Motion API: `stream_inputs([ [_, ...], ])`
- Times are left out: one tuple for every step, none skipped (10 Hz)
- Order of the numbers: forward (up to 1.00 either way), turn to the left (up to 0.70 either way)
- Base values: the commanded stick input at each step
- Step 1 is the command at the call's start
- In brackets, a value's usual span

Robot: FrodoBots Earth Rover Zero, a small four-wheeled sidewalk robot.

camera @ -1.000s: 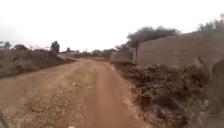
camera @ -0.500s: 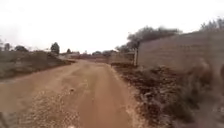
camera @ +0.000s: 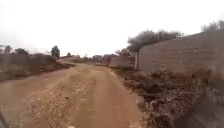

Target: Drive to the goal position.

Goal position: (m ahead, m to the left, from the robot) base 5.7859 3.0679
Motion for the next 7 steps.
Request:
stream_inputs([
  [0.50,0.00],
  [0.50,0.00],
  [0.50,0.00],
  [0.50,0.00],
  [0.50,0.00],
  [0.50,0.00],
  [0.50,0.00],
])
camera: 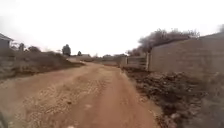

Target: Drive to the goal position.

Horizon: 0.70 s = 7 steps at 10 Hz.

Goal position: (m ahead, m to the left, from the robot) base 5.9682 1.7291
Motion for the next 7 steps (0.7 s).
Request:
stream_inputs([
  [0.50,0.00],
  [0.50,0.00],
  [0.50,0.00],
  [0.50,0.00],
  [0.50,0.00],
  [0.50,0.00],
  [0.50,-0.03],
])
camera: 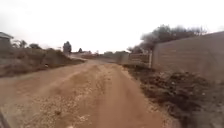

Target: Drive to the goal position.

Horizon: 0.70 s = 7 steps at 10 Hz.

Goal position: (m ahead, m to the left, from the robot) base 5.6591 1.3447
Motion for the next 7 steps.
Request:
stream_inputs([
  [0.50,-0.30],
  [0.50,-0.48],
  [0.50,-0.13],
  [0.50,0.00],
  [0.50,0.00],
  [0.50,0.00],
  [0.50,0.00],
])
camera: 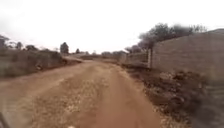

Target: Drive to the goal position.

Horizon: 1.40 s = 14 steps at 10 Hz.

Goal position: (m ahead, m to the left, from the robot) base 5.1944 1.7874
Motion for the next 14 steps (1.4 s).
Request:
stream_inputs([
  [0.50,0.00],
  [0.50,0.00],
  [0.50,0.00],
  [0.50,0.00],
  [0.50,0.00],
  [0.50,0.00],
  [0.50,0.00],
  [0.50,0.00],
  [0.50,0.00],
  [0.50,0.00],
  [0.50,0.00],
  [0.50,0.00],
  [0.50,0.00],
  [0.50,0.00],
])
